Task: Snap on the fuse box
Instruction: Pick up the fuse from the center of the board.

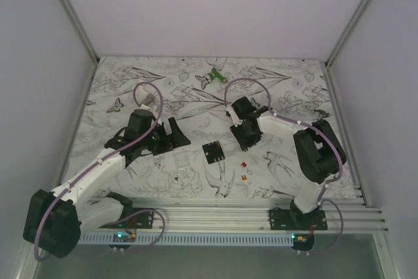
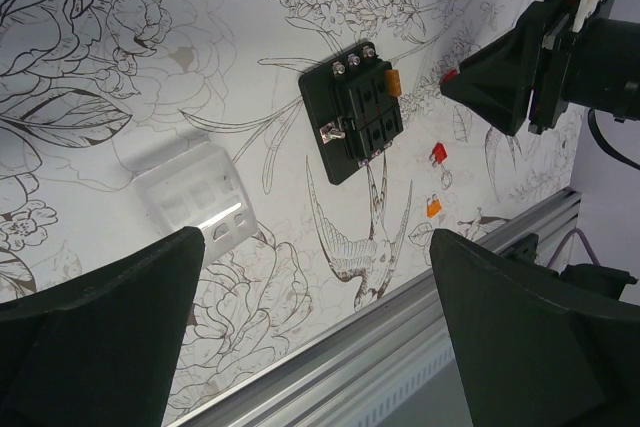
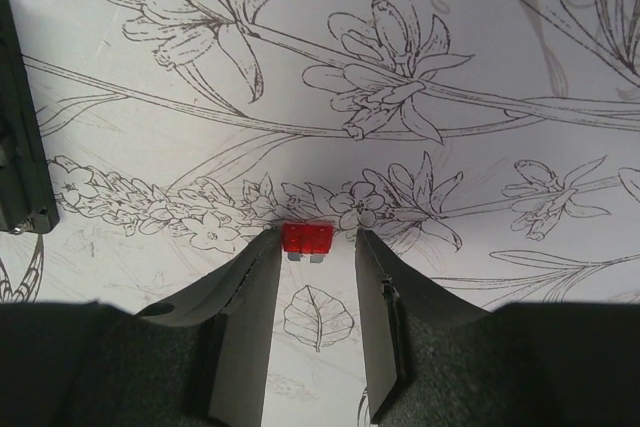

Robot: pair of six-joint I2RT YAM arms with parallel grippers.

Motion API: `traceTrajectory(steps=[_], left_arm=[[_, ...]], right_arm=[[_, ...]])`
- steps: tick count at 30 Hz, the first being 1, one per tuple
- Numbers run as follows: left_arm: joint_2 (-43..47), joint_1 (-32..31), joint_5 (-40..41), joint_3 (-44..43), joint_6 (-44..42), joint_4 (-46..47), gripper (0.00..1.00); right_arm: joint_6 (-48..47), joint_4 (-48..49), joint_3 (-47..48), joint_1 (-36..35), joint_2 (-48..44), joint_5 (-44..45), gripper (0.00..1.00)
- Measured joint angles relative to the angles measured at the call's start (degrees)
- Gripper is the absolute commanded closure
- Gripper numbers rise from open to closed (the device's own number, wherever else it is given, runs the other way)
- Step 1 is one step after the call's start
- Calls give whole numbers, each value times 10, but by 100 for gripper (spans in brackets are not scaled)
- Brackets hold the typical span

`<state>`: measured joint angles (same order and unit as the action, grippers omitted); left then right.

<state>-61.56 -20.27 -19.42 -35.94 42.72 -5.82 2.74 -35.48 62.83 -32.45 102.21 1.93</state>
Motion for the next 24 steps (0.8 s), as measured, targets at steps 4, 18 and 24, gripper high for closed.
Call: traceTrajectory(steps=[4,18,24], left_arm=[[0,0,0,0,0,0,0],[-10,-4,0,-2,-2,0,0],[-12,-14,0,-9,-2,0,0]], right_arm=[[-7,-5,11,0,9,-6,62],[35,1,7,-1,7,2,79],[70,16,-21,-7,-16,11,62]])
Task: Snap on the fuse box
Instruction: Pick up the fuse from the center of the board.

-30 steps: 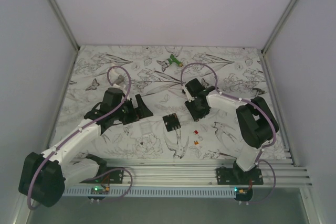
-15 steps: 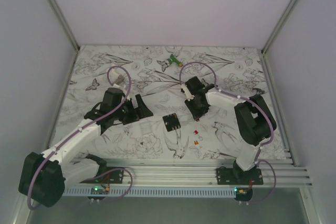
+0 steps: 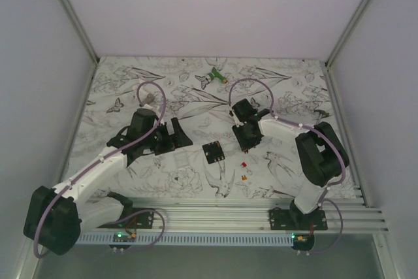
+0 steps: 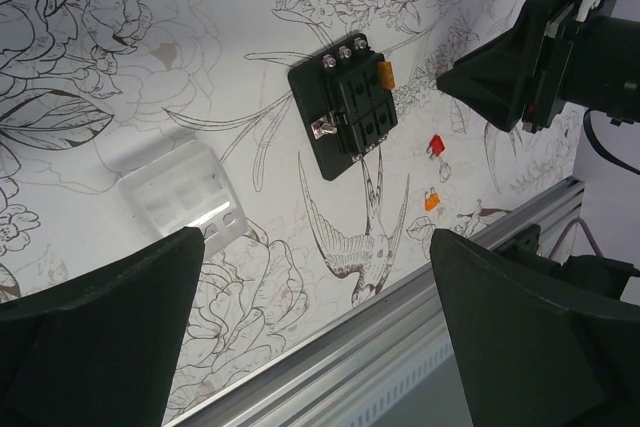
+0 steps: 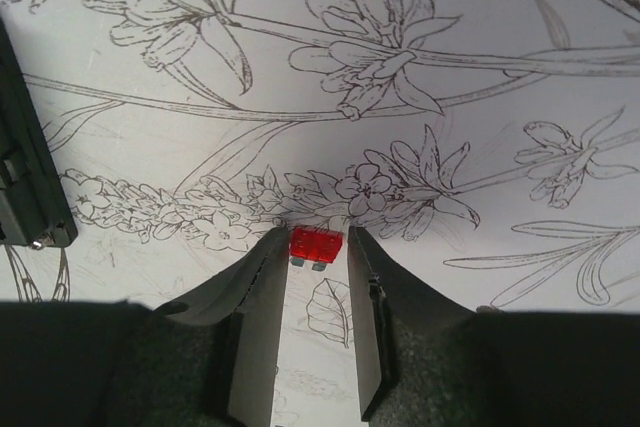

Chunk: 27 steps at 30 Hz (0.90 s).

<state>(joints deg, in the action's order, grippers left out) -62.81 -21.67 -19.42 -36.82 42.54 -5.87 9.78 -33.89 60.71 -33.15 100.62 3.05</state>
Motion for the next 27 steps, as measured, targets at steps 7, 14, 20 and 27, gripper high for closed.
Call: traceTrajectory(steps=[7,14,20,27], left_arm=[[-2,-2,0,-4,0,0,0],[-11,-2,0,-5,0,0,0],[-16,-5,0,-6,0,0,0],[-18,-5,0,-8,0,0,0]], right_arm=[[49,0,-5,-5,-5,28,59],[88,-1,-6,-8,-5,33,63],[120,-2,-7,-8,-5,35,69],[137,4,-16,-9,-13,38,80]])
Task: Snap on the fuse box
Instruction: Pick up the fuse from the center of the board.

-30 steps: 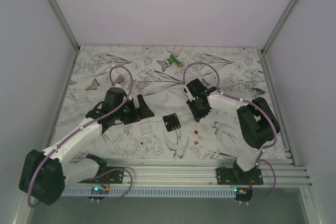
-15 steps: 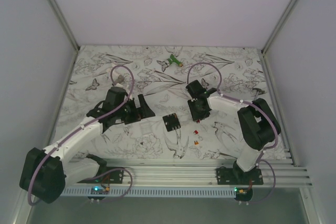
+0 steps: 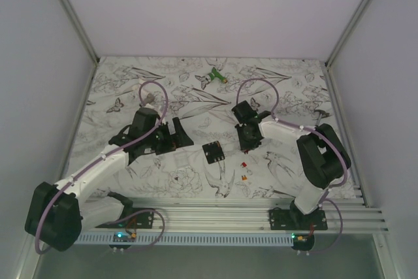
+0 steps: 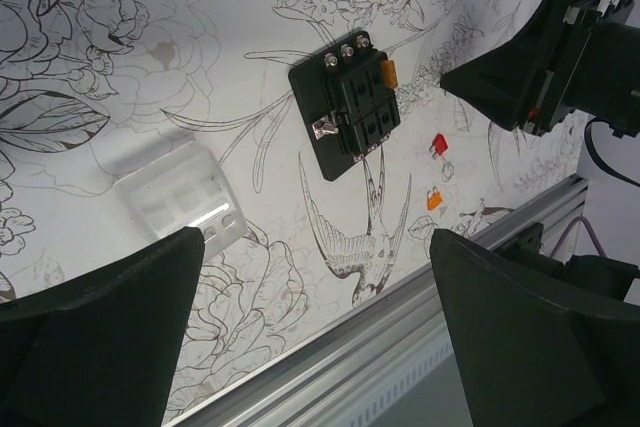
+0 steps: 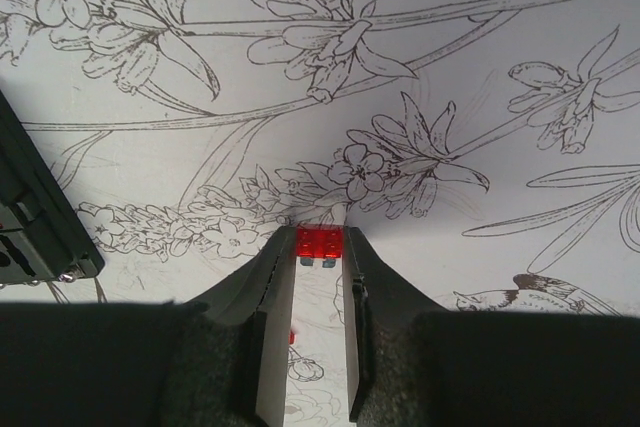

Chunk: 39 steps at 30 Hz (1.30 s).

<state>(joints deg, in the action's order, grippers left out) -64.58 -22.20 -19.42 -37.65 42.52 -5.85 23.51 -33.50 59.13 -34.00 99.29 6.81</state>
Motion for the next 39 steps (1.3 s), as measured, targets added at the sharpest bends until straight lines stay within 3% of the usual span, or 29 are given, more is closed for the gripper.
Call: traceTrajectory(steps=[4,11,21,28,35,39], left_arm=[[0,-5,0,0,0,0,1],[0,-21,3,0,4,14,3],[55,-82,76,10,19,96,11],[81,-141,141,16,-10,165,25],[60,-184,175,17,-66,229,46],[42,-200,186,17,-92,246,49]], right_arm=[[7,5,-10,0,-10,0,84],[40,24,-31,-13,-66,-9,84],[152,162,-59,-46,-192,-47,82],[239,255,-76,-89,-228,-55,82],[293,307,-82,-111,-232,-59,83],[311,321,-92,-113,-237,-61,83]])
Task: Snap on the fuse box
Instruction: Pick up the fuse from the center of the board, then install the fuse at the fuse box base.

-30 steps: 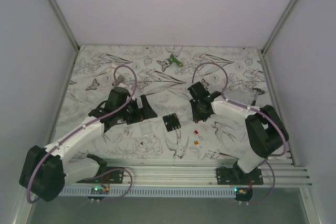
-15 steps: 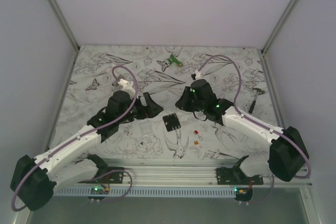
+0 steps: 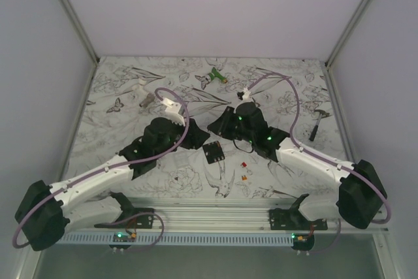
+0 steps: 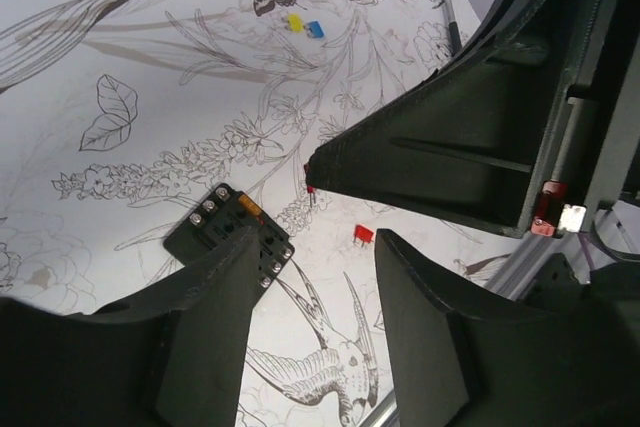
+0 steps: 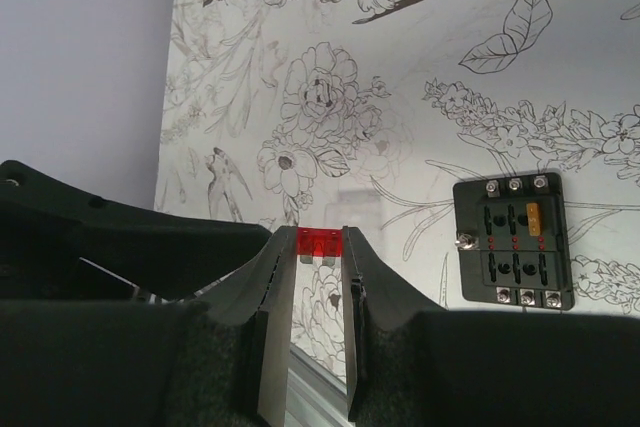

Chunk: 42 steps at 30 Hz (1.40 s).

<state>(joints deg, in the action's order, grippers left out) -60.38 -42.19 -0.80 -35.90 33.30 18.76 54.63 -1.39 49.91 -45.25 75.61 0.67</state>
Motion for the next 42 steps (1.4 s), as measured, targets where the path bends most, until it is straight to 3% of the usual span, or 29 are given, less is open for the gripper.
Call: traceTrajectory(steps=[19,26,29,36,42], left_arm=[[-45,-3,18,-2,-19,33,72],[-50,-5,17,-6,-18,37,91],[-52,-6,14,-6,-19,39,100],[-48,-4,-4,-6,-47,38,100],[-10,24,-84,-6,-80,27,100]], right_arm=[[32,40,-17,-2,-7,-30,82],[33,52,-21,-3,-7,-31,82],[33,59,-25,-3,-7,-31,76],[1,81,-42,-4,-22,-34,52],[-120,87,-42,14,-82,-84,49]])
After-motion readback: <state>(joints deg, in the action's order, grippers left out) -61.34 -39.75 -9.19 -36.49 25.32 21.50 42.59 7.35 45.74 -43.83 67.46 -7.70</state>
